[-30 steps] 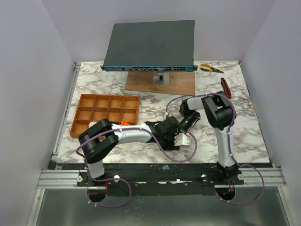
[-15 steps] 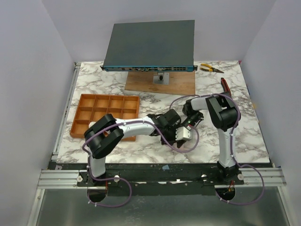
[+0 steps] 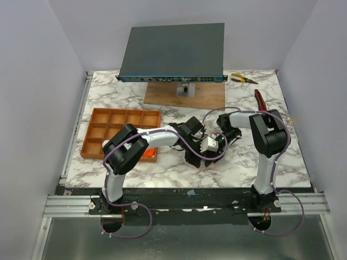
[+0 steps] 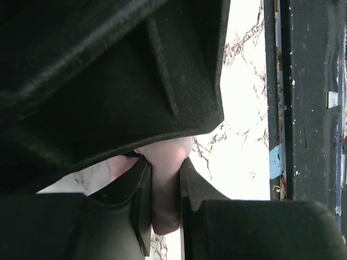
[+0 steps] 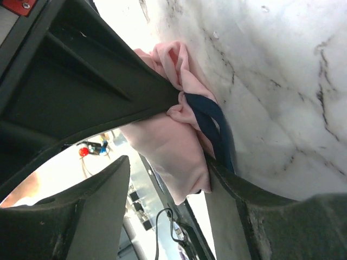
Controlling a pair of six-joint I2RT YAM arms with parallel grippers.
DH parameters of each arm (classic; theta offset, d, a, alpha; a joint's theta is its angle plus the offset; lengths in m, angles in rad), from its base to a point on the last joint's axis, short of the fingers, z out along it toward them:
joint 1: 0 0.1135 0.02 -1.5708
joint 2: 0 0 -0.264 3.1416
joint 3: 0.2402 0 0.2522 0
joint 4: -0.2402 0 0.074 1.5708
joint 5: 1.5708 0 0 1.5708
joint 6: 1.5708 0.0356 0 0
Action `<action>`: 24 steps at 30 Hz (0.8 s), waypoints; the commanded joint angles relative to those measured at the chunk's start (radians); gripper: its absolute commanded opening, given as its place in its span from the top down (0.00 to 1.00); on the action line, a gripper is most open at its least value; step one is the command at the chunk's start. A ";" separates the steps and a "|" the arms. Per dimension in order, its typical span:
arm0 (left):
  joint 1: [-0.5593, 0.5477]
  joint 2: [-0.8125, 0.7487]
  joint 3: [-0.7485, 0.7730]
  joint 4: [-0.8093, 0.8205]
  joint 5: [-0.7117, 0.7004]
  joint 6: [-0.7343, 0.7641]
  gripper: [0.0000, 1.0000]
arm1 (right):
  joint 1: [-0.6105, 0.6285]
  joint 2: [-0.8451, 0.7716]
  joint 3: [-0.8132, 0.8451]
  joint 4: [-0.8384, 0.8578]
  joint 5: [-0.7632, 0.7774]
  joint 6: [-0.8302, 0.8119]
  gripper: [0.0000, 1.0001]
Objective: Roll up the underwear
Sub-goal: Roll the underwear to the center of the board.
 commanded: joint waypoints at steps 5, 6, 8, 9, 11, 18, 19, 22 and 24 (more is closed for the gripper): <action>0.009 0.104 0.006 -0.107 0.027 -0.010 1.00 | -0.043 -0.067 -0.057 0.310 0.332 -0.025 0.37; 0.012 0.110 0.011 -0.113 0.027 -0.010 1.00 | -0.048 -0.077 -0.063 0.316 0.344 -0.024 0.37; 0.017 0.118 0.017 -0.118 0.022 -0.008 1.00 | -0.066 -0.101 -0.073 0.322 0.355 -0.026 0.36; 0.017 0.122 0.019 -0.121 0.021 -0.010 1.00 | -0.078 -0.113 -0.078 0.325 0.358 -0.026 0.36; 0.020 0.132 0.028 -0.127 0.016 -0.011 1.00 | -0.102 -0.139 -0.083 0.327 0.366 -0.034 0.35; 0.022 0.163 0.057 -0.155 0.004 -0.014 1.00 | -0.161 -0.222 -0.132 0.368 0.394 -0.061 0.31; 0.022 0.166 0.059 -0.157 0.001 -0.014 1.00 | -0.167 -0.234 -0.137 0.376 0.396 -0.059 0.30; 0.022 0.179 0.071 -0.164 -0.009 -0.017 1.00 | -0.184 -0.256 -0.141 0.385 0.392 -0.059 0.28; 0.022 0.189 0.081 -0.176 -0.008 -0.016 1.00 | -0.202 -0.273 -0.141 0.388 0.379 -0.062 0.27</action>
